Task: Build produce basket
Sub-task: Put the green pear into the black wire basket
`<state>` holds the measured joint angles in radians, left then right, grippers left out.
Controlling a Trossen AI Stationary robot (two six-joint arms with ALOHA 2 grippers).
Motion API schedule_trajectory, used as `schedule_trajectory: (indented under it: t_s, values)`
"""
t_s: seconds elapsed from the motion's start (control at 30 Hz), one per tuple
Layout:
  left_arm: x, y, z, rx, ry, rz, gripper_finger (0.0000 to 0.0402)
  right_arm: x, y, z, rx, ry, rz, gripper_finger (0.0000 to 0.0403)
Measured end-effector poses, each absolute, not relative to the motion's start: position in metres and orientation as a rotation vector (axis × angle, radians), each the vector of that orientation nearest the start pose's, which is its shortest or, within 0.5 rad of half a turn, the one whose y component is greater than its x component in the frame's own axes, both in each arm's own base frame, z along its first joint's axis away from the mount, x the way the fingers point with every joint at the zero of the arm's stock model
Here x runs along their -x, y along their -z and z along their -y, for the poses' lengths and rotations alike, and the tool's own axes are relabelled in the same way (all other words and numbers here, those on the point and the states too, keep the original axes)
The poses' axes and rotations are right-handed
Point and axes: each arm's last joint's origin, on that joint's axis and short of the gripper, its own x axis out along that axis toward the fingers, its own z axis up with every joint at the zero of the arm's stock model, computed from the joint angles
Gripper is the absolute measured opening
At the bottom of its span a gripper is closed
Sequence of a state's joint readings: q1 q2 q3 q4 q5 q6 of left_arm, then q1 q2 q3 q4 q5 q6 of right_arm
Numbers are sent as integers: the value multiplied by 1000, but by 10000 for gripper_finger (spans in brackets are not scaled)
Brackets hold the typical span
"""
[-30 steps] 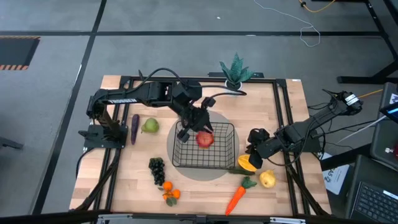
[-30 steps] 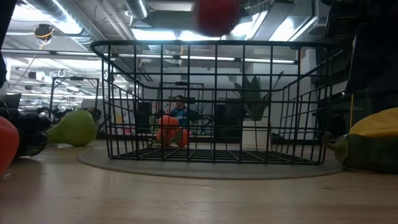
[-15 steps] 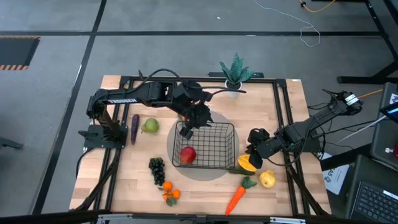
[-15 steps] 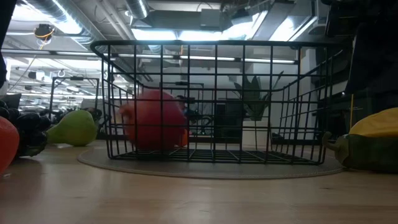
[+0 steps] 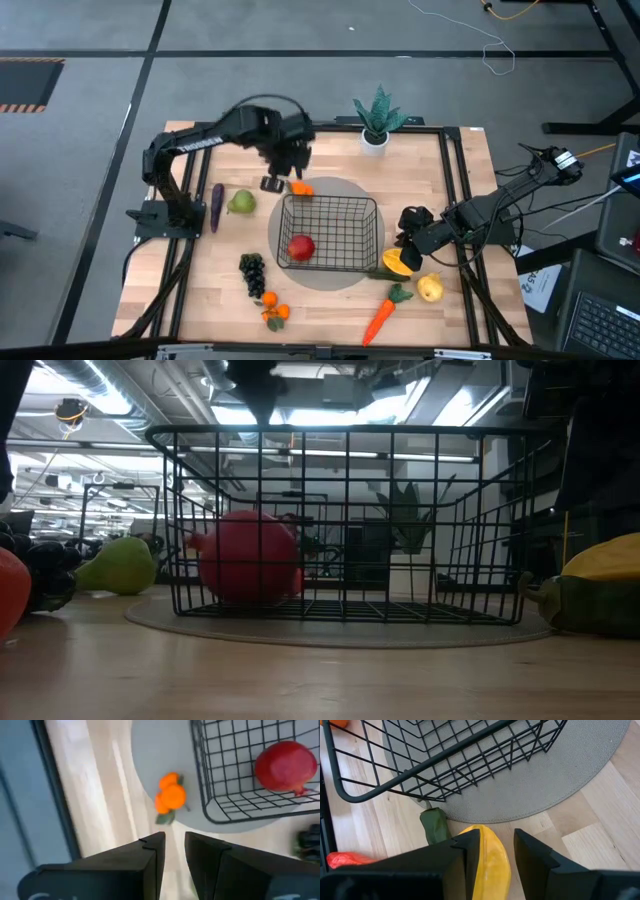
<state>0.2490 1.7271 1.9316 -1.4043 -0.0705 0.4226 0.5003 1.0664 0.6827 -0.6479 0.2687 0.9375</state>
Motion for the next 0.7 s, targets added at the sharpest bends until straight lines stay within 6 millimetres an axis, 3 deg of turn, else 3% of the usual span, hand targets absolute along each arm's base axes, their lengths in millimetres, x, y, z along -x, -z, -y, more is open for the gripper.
schedule_trajectory:
  t_s: [0.17, 0.3, 0.5, 0.7]
  values:
    - [-294, -381, -123, 16, 9, -1229, 60, -171, -216, -85, -474, 246, -954, 110]
    - [-283, -369, -144, 233, 21, -1229, 60, -171, -216, -85, -473, 246, -953, 110]
    - [-258, -344, -153, 408, 7, -1350, 60, -171, -216, -85, -472, 245, -954, 110]
    - [-238, -306, -144, 509, -22, -1430, 57, -171, -216, -85, -470, 244, -954, 110]
